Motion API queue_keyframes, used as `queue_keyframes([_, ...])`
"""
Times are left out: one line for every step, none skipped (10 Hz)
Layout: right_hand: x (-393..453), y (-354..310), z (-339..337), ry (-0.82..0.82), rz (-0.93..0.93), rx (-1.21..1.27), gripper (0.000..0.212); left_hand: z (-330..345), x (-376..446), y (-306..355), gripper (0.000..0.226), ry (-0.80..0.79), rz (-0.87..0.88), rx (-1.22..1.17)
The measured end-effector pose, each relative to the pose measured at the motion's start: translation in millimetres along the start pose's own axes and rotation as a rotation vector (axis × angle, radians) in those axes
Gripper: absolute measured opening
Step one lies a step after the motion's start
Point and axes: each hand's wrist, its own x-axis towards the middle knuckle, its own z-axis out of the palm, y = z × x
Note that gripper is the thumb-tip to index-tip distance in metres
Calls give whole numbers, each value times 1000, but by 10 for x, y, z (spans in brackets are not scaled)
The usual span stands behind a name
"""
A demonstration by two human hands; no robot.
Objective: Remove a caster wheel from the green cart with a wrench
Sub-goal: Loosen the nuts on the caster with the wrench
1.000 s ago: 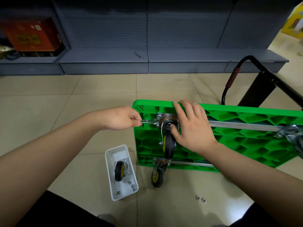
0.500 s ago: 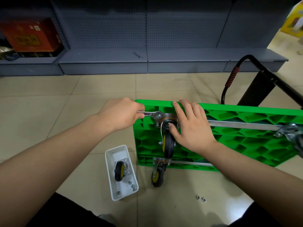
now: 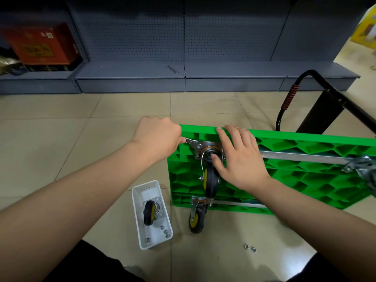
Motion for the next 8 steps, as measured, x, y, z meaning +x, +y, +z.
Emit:
queue_keyframes([-1,2,-1,0,-1,-2,67,57,-31,36,39,5,-35,-16])
queue_keyframes([-6,1,-2,2,-2,0,67,206,-68,69,45,-108,-105,-125])
queue_keyframes([-3,0,-3,-7,3,1,67,434,-103,127,40,-258,-177,-371])
queue_keyframes([4,-5,-9,-13,4,-2,68,738,-138,272,34,-331,-190,-712])
queue_keyframes([3,-2,-9,-6,2,-2,68,816,-214,542,30,-431,-236,-1198])
queue_keyframes([-1,4,-4,1,-1,5,67,681,-289,715,32,-570,-317,-1548])
queue_keyframes([-7,7,-2,7,-8,1,67,573,-321,707,35,-649,-303,-1784])
queue_keyframes([-6,4,4,20,-8,5,67,498,-293,604,35,-623,-271,-1772])
